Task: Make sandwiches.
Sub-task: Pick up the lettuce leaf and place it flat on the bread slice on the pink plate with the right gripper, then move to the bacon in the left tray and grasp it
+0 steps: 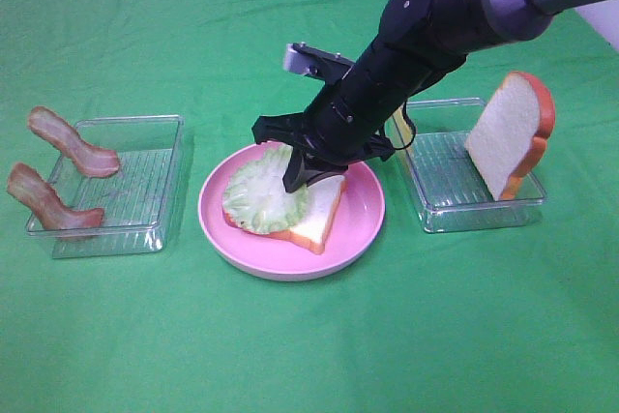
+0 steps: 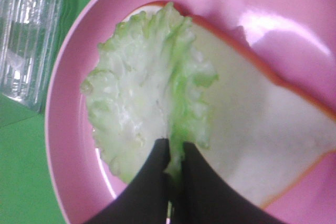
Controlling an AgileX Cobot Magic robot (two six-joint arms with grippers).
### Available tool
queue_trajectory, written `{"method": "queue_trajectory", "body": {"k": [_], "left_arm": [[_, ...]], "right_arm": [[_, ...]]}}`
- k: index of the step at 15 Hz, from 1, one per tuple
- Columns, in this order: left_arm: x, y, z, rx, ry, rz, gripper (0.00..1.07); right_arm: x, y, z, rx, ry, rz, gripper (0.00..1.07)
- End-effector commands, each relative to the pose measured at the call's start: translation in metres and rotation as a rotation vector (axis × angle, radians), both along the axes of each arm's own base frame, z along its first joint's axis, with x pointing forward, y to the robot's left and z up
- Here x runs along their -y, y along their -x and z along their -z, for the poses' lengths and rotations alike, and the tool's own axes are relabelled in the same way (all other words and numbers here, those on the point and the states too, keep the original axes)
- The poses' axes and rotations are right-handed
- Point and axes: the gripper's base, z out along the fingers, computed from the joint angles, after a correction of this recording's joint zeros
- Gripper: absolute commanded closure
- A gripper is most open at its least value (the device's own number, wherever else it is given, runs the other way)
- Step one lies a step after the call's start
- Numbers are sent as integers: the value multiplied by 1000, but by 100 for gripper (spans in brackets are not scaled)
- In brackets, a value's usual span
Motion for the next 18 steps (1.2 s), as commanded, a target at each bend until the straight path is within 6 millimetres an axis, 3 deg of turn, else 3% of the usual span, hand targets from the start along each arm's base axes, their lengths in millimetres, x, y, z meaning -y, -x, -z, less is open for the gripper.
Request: {"method": "queue_trajectory", "body": {"k": [1,2,3,7,10,13,18], "left_arm": [[0,3,0,27,8,8,30],[0,3,0,27,8,8,30],[0,3,0,27,8,8,30],[0,3,0,27,8,8,30],[0,3,0,27,8,8,30],[0,3,0,27,8,8,30],[0,3,0,27,8,8,30]], "right_arm": [[6,-1,4,11,59,10,95],[8,-2,5,15,80,8,86],[8,-2,5,15,80,8,86],[10,1,0,2,106,8,38],[12,6,-31,34,85,-18,35],[17,21,-75,47,70,-69,35],[49,57,-143,84,216,-187,35]]}}
